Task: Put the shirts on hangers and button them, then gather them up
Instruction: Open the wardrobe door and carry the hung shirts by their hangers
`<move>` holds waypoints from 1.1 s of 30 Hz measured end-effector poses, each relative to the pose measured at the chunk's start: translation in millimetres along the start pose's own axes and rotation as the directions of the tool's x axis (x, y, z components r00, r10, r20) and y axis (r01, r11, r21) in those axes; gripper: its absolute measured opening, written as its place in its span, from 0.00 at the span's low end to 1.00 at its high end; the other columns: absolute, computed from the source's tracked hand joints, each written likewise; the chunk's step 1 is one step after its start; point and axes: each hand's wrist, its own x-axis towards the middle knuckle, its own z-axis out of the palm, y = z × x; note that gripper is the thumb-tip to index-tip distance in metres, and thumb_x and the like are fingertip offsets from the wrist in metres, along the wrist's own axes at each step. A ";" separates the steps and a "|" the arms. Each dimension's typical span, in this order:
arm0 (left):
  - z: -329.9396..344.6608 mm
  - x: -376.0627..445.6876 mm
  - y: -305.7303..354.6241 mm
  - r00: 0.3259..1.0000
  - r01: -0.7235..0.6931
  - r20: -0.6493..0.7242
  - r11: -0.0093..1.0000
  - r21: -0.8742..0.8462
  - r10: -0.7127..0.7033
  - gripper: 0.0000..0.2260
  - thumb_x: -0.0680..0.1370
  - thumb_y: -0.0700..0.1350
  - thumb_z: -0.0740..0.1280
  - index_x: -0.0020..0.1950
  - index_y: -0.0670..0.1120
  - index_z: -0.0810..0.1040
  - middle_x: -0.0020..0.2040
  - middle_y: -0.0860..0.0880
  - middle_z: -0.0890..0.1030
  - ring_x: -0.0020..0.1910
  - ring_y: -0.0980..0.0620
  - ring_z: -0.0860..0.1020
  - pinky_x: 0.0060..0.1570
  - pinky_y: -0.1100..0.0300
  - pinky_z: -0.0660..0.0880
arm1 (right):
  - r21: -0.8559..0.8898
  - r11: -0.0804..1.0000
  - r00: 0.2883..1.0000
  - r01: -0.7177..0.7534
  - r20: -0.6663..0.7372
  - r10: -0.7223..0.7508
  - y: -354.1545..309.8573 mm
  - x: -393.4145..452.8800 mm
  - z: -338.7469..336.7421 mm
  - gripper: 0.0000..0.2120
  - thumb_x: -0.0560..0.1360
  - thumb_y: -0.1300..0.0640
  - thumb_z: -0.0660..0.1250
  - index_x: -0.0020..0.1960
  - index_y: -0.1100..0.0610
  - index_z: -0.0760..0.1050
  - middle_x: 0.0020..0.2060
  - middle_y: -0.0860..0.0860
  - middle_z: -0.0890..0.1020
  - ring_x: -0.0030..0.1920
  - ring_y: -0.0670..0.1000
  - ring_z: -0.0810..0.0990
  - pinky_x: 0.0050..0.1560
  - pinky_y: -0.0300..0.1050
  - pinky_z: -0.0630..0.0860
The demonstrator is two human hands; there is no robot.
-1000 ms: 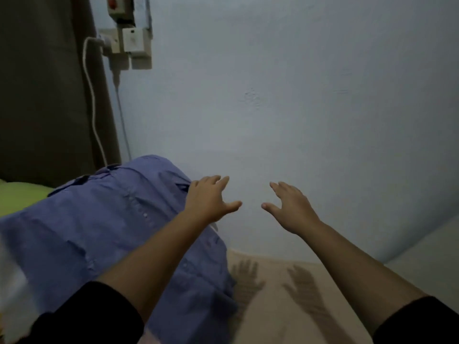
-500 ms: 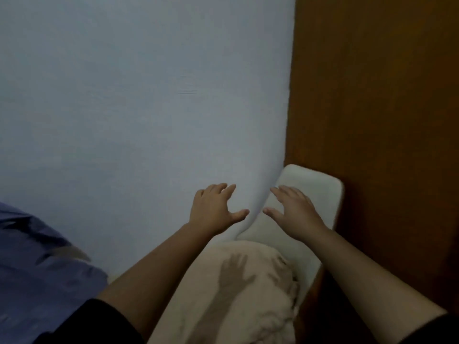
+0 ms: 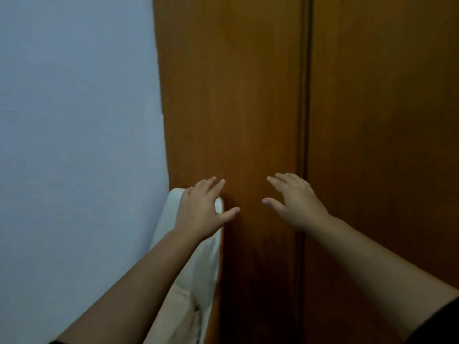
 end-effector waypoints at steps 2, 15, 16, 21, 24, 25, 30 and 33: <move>13.5 23.5 21.8 0.997 -0.078 -0.019 0.996 -0.040 0.078 0.35 0.74 0.69 0.59 0.77 0.54 0.58 0.77 0.52 0.59 0.76 0.51 0.56 0.73 0.51 0.53 | -0.043 0.999 0.999 -0.024 -0.032 0.022 24.9 4.4 -16.3 0.29 0.78 0.41 0.57 0.76 0.46 0.54 0.76 0.47 0.57 0.76 0.50 0.49 0.74 0.51 0.46; 83.3 222.8 86.7 0.856 -0.422 -0.426 0.874 -0.243 0.295 0.32 0.75 0.67 0.57 0.74 0.51 0.65 0.76 0.48 0.62 0.76 0.50 0.55 0.69 0.47 0.55 | -0.438 0.880 0.905 0.186 -0.273 -0.327 133.7 143.9 -108.0 0.28 0.77 0.37 0.53 0.72 0.50 0.64 0.72 0.52 0.67 0.75 0.53 0.56 0.72 0.51 0.45; 82.2 236.8 86.2 0.842 -0.434 -0.458 0.864 -0.257 0.286 0.31 0.75 0.67 0.58 0.74 0.51 0.65 0.76 0.47 0.62 0.76 0.49 0.55 0.69 0.46 0.55 | -0.473 0.856 0.886 0.207 -0.281 -0.369 134.0 158.4 -118.4 0.28 0.76 0.37 0.52 0.70 0.51 0.67 0.70 0.53 0.70 0.74 0.55 0.60 0.72 0.53 0.49; 47.9 300.7 82.4 0.798 -0.494 -0.513 0.831 -0.255 0.317 0.33 0.76 0.68 0.56 0.75 0.50 0.61 0.76 0.46 0.59 0.76 0.47 0.56 0.70 0.43 0.57 | -0.540 0.802 0.844 0.256 -0.280 -0.458 122.0 224.5 -175.2 0.26 0.77 0.38 0.53 0.66 0.52 0.72 0.66 0.53 0.74 0.71 0.56 0.65 0.71 0.54 0.55; 15.1 335.7 80.7 0.839 -0.468 -0.440 0.837 -0.284 0.321 0.35 0.76 0.70 0.53 0.76 0.50 0.58 0.77 0.47 0.57 0.77 0.48 0.53 0.71 0.45 0.54 | -0.578 0.778 0.856 0.246 -0.247 -0.455 107.7 258.0 -206.8 0.27 0.76 0.37 0.53 0.66 0.52 0.72 0.65 0.53 0.75 0.71 0.56 0.67 0.71 0.54 0.56; 3.6 346.6 81.8 0.857 -0.453 -0.406 0.840 -0.299 0.317 0.36 0.75 0.71 0.52 0.77 0.51 0.55 0.78 0.47 0.55 0.77 0.48 0.50 0.71 0.46 0.52 | -0.593 0.767 0.863 0.244 -0.227 -0.451 103.1 267.6 -217.1 0.27 0.76 0.37 0.53 0.66 0.52 0.73 0.65 0.53 0.75 0.70 0.56 0.67 0.71 0.53 0.56; -43.3 396.4 93.1 0.905 -0.402 -0.279 0.859 -0.316 0.321 0.44 0.69 0.77 0.46 0.76 0.54 0.35 0.76 0.53 0.31 0.74 0.55 0.29 0.70 0.56 0.32 | -0.648 0.716 0.845 0.260 -0.206 -0.494 89.2 306.6 -260.9 0.25 0.75 0.38 0.59 0.63 0.55 0.74 0.58 0.55 0.79 0.63 0.55 0.74 0.68 0.52 0.66; -52.7 414.7 97.9 0.941 -0.329 -0.199 0.882 -0.338 0.275 0.51 0.64 0.79 0.45 0.70 0.51 0.21 0.70 0.52 0.21 0.70 0.54 0.22 0.69 0.55 0.28 | -0.686 0.666 0.826 0.293 -0.170 -0.537 83.8 319.4 -276.3 0.25 0.75 0.38 0.61 0.62 0.56 0.75 0.53 0.55 0.79 0.57 0.54 0.77 0.64 0.52 0.72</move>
